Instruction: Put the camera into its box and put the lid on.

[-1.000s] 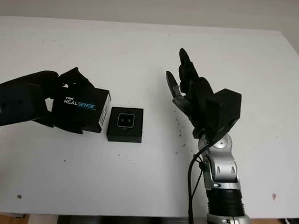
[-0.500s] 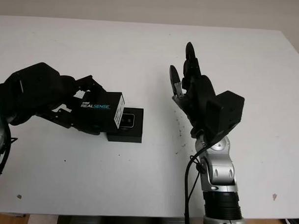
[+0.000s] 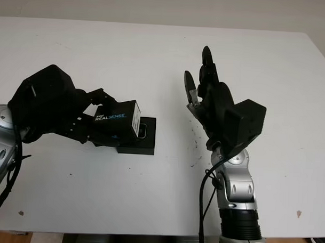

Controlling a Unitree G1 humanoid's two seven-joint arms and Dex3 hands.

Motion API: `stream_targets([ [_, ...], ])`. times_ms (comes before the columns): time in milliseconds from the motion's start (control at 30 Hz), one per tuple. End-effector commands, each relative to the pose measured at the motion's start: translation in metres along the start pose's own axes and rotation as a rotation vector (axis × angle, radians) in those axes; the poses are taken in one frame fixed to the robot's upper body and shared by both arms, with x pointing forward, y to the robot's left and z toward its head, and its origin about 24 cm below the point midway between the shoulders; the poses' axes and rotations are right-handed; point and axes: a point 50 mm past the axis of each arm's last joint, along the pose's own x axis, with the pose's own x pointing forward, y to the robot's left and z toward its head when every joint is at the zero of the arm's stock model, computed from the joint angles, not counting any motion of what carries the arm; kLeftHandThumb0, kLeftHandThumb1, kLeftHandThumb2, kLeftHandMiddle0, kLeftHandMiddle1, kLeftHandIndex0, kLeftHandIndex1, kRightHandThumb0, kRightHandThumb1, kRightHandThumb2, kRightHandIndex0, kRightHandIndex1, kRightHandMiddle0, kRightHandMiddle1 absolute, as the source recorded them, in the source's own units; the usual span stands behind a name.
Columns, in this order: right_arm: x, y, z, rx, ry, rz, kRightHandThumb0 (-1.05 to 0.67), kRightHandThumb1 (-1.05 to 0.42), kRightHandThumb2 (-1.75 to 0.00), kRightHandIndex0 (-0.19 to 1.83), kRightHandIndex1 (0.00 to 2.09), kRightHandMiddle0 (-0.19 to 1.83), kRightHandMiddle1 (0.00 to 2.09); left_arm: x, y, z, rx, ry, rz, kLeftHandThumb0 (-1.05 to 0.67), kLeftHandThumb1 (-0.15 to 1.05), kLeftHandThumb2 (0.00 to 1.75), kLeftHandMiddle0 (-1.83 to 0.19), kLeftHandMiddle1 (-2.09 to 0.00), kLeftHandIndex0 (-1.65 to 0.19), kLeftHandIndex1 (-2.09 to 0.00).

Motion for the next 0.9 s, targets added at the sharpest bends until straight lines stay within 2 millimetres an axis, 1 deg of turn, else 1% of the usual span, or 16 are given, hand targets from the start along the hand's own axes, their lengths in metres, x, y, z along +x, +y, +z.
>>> stream_targets([
  [0,-0.001,-0.002,0.003,-0.009,-0.02,0.0,-0.69,-1.05,-0.48,-0.18,0.04,-0.14,0.05,-0.002,0.002,0.008,0.022,-0.033,0.014,-0.38,1.05,0.23,-0.73,-2.09,-0.57,-2.09],
  [100,0.0,-0.001,0.004,0.0,-0.017,-0.006,-0.69,-1.05,-0.47,-0.18,0.05,-0.13,0.06,-0.001,0.002,0.007,0.037,-0.031,0.028,-0.38,1.05,0.23,-0.74,-2.09,-0.57,-2.09],
  [200,0.0,-0.001,0.003,0.002,-0.023,-0.008,-0.69,-1.05,-0.47,-0.18,0.05,-0.13,0.06,0.0,0.002,0.007,0.073,-0.027,0.052,-0.39,1.05,0.21,-0.74,-2.09,-0.45,-2.09],
  [300,-0.001,0.0,0.002,-0.013,-0.028,-0.007,-0.68,-1.05,-0.47,-0.16,0.06,-0.12,0.06,0.003,0.001,0.007,0.098,-0.03,0.067,-0.38,1.05,0.21,-0.67,-2.09,-0.34,-2.09],
  [433,-0.001,0.002,0.002,-0.025,-0.038,-0.006,-0.65,-1.05,-0.47,-0.15,0.06,-0.11,0.06,0.006,0.0,0.009,0.11,-0.029,0.073,-0.37,1.05,0.21,-0.7,-2.09,-0.33,-2.09],
  [500,-0.002,0.003,0.002,-0.024,-0.036,-0.007,-0.65,-1.05,-0.47,-0.15,0.06,-0.11,0.06,0.007,-0.001,0.01,0.107,-0.026,0.067,-0.37,1.05,0.21,-0.68,-2.09,-0.3,-2.09],
  [567,-0.002,0.002,0.002,-0.032,-0.034,-0.01,-0.66,-1.05,-0.47,-0.15,0.06,-0.1,0.07,0.009,-0.002,0.01,0.094,-0.021,0.051,-0.37,1.05,0.22,-0.61,-2.09,-0.31,-2.09],
  [633,-0.003,0.002,0.002,-0.03,-0.034,-0.011,-0.66,-1.05,-0.46,-0.14,0.06,-0.1,0.07,0.011,-0.004,0.01,0.076,-0.013,0.032,-0.37,1.05,0.21,-0.65,-2.09,-0.38,-2.09],
  [700,-0.003,0.002,0.002,-0.026,-0.031,-0.012,-0.67,-1.05,-0.46,-0.14,0.06,-0.1,0.07,0.012,-0.006,0.01,0.058,-0.003,0.021,-0.38,1.05,0.22,-0.67,-2.09,-0.41,-2.09],
  [733,-0.003,0.002,0.001,-0.025,-0.032,-0.012,-0.67,-1.05,-0.46,-0.14,0.06,-0.1,0.07,0.013,-0.007,0.01,0.055,0.004,0.018,-0.38,1.05,0.22,-0.66,-2.09,-0.38,-2.09],
  [767,-0.004,0.002,0.001,-0.025,-0.035,-0.01,-0.67,-1.05,-0.45,-0.15,0.06,-0.1,0.06,0.014,-0.009,0.011,0.053,0.006,0.015,-0.38,1.05,0.22,-0.57,-2.09,-0.28,-2.09],
  [800,-0.004,0.002,0.001,-0.025,-0.036,-0.008,-0.67,-1.05,-0.45,-0.15,0.06,-0.1,0.06,0.014,-0.01,0.011,0.043,0.006,0.009,-0.38,1.05,0.22,-0.53,-2.09,-0.23,-2.08],
  [867,-0.004,0.001,0.001,-0.025,-0.034,-0.009,-0.67,-1.05,-0.45,-0.15,0.06,-0.1,0.06,0.015,-0.013,0.012,0.019,0.007,-0.003,-0.37,1.05,0.21,-0.49,-2.09,-0.2,-2.07],
])
